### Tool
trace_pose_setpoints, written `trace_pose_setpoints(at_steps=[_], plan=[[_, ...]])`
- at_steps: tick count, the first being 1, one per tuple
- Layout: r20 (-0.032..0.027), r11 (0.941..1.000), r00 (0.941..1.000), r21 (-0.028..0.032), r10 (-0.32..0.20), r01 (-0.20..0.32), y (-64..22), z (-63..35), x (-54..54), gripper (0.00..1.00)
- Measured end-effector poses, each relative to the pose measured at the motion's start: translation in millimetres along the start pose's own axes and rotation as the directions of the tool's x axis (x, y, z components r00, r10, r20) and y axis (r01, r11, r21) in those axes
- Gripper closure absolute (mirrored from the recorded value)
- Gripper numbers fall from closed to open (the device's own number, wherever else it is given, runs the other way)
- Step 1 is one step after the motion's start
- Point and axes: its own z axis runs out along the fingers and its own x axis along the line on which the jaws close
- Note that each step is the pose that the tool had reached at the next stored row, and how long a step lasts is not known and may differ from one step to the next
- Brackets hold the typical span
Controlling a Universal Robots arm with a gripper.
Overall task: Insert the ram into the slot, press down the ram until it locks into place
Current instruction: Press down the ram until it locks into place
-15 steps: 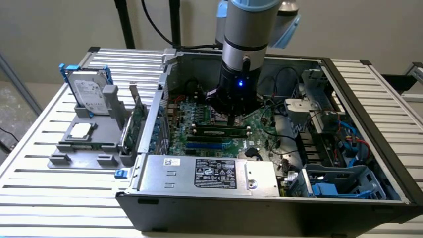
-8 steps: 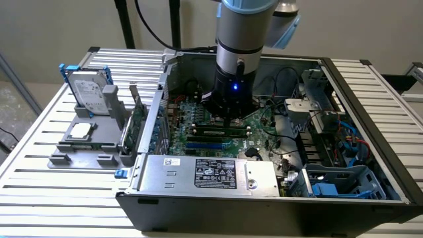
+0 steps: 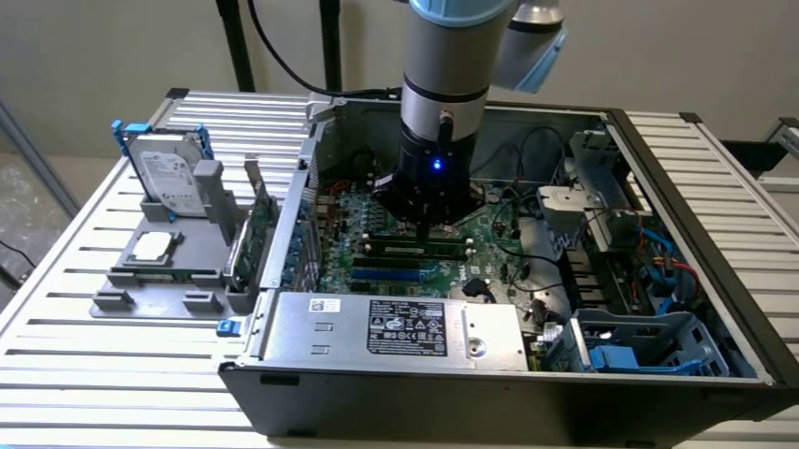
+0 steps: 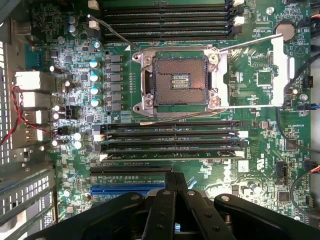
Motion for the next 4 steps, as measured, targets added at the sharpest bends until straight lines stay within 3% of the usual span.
trace_pose_setpoints(at_steps=[4], plan=[[0.0, 1.0, 1.0, 0.0, 0.0, 0.0, 0.0, 0.0, 0.0, 0.89]])
